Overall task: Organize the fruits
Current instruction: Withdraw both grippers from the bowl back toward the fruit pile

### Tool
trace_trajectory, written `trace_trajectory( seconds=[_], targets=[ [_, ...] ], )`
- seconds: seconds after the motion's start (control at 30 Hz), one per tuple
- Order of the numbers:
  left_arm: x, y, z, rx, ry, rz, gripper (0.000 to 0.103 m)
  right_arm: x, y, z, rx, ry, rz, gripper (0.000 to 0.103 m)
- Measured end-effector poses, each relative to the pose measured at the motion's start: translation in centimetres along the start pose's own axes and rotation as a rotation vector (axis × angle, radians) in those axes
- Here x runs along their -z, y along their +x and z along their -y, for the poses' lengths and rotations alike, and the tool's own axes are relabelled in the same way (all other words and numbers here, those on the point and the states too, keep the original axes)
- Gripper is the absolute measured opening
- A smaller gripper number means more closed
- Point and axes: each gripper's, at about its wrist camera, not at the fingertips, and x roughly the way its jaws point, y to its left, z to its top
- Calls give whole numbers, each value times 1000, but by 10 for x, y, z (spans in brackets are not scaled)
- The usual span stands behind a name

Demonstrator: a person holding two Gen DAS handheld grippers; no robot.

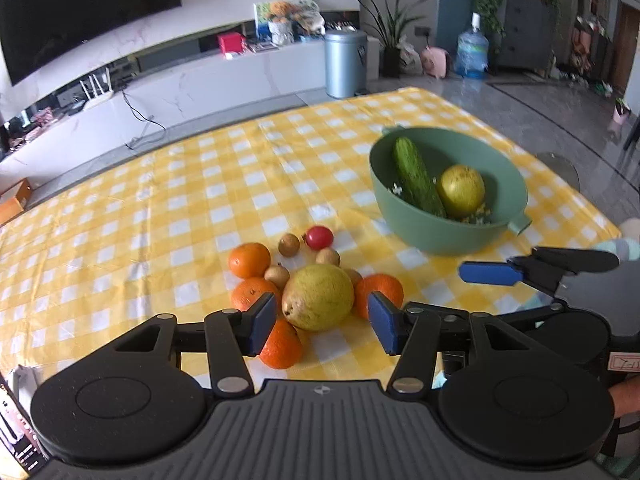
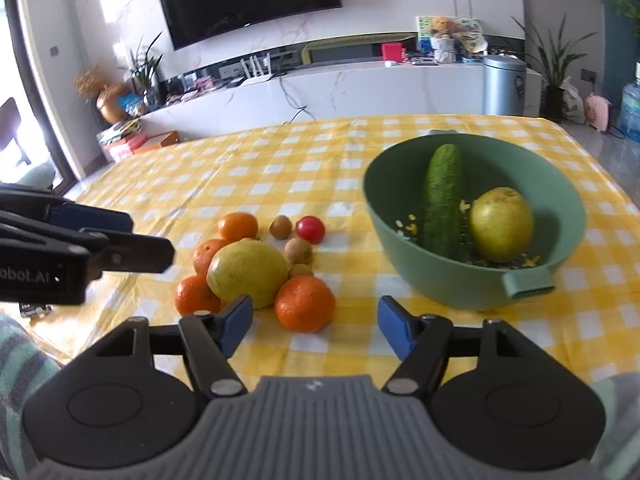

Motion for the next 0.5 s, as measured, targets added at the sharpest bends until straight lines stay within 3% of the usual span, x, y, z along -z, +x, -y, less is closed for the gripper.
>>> trace_trajectory(
  seconds=[0.23,0.5],
  targets=[
    [4,26,-2,10,78,-53,61,0,28,-10,0,-48,-39,55],
    [5,51,-13,16,78,-88,61,2,48,-26,45,-159,-39,54]
  ],
)
